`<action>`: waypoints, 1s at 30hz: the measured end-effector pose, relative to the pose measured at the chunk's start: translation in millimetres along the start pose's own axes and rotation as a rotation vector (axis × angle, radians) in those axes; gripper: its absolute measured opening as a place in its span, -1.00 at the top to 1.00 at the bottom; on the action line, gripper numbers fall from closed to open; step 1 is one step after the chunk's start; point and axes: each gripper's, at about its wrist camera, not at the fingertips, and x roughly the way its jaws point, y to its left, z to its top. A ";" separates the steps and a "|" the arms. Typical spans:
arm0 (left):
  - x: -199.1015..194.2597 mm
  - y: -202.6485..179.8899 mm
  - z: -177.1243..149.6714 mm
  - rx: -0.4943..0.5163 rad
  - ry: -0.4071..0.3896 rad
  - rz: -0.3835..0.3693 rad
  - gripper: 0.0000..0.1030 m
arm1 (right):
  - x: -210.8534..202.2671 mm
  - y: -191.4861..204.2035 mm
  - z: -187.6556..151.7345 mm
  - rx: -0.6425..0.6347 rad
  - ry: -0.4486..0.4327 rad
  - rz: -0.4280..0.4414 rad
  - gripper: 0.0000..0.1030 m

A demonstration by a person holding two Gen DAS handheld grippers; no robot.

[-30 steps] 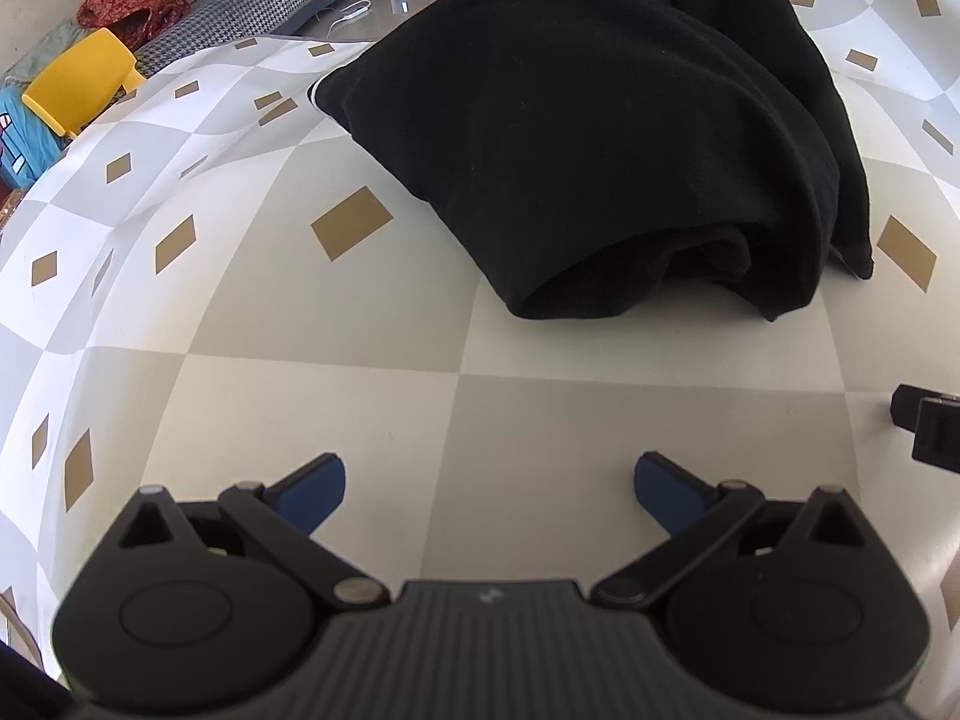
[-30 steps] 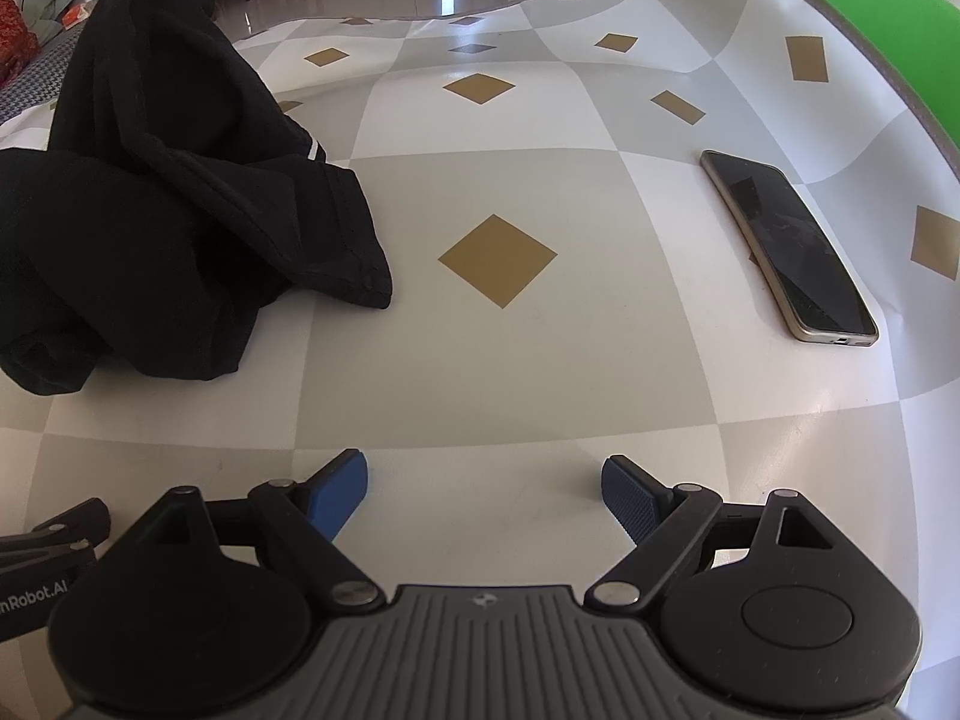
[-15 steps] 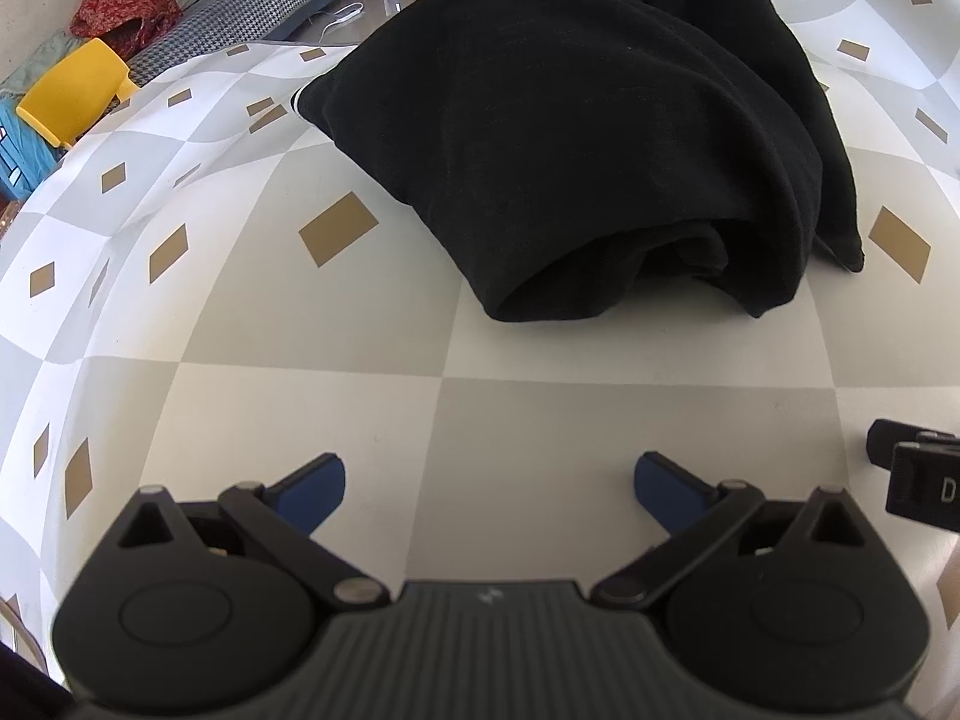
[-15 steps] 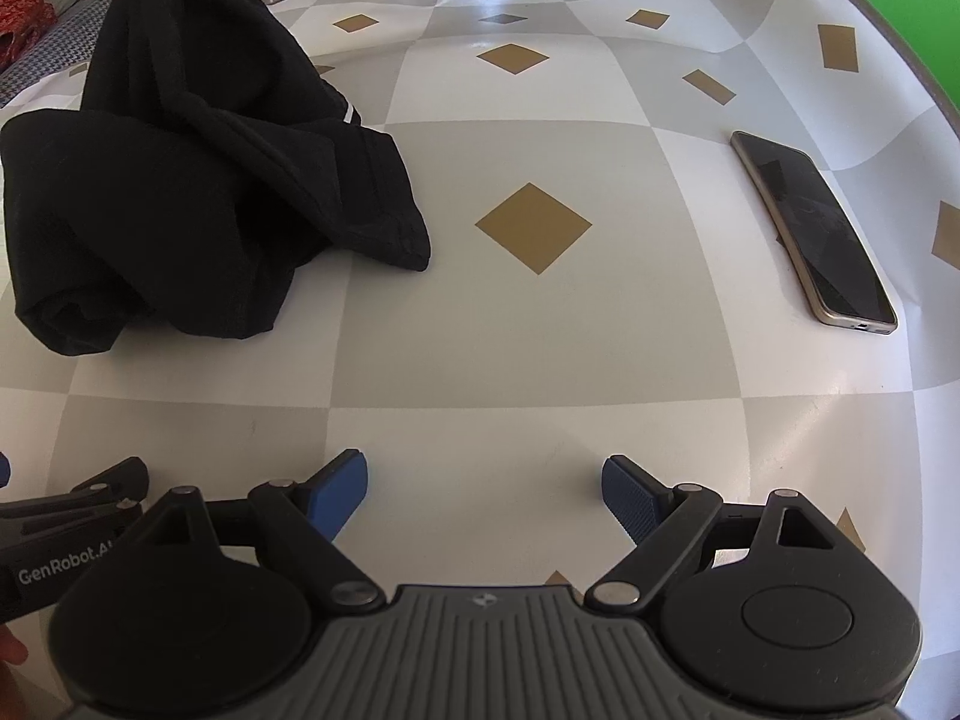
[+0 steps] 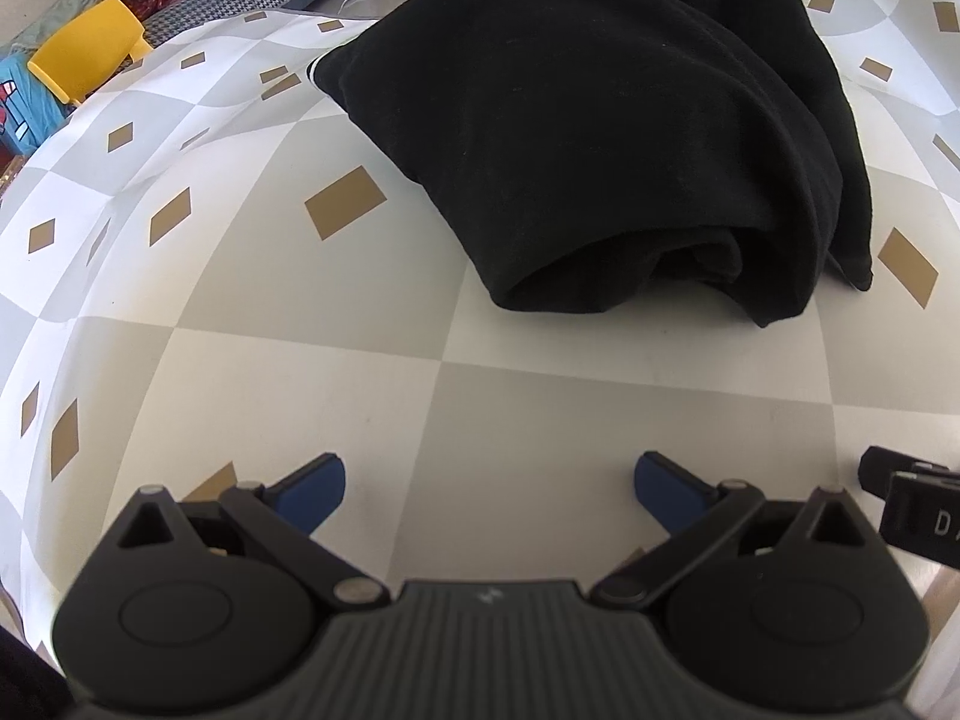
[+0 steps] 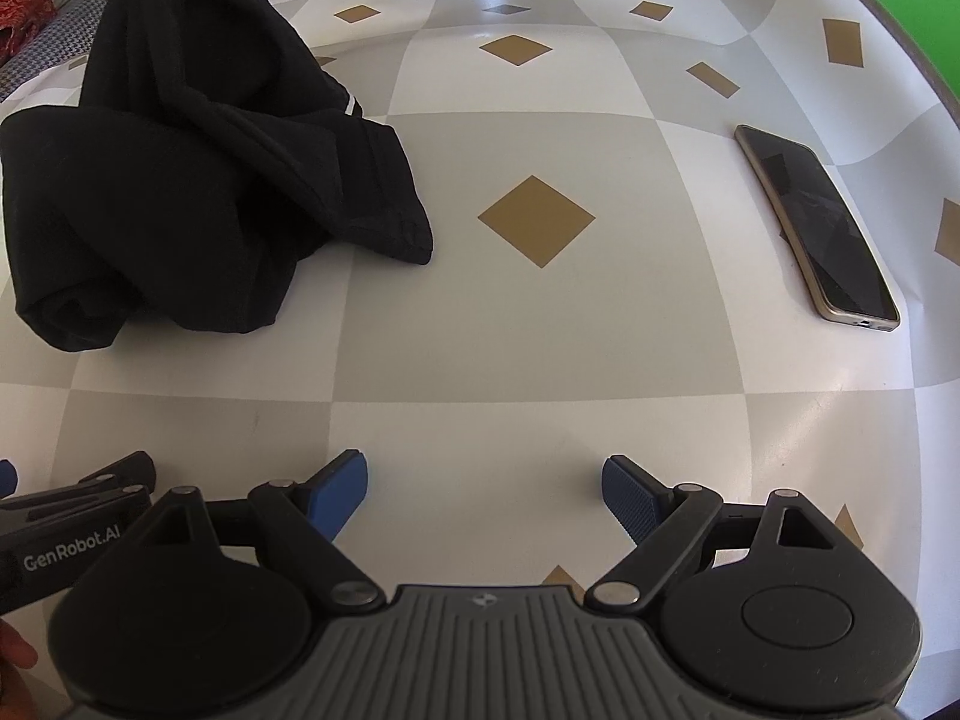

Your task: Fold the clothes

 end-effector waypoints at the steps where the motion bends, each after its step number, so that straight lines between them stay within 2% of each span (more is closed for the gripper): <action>1: -0.2 -0.6 0.4 -0.002 0.003 0.002 -1.00 | 0.2 0.0 0.4 0.000 0.002 0.000 -0.65; 14: -1.7 -5.5 2.0 0.021 0.009 0.027 -1.00 | 2.3 1.2 3.5 0.008 0.016 -0.001 -0.65; 30: -0.5 -2.3 2.9 -0.008 0.025 0.013 -1.00 | 2.1 2.2 1.6 0.006 -0.011 0.002 -0.65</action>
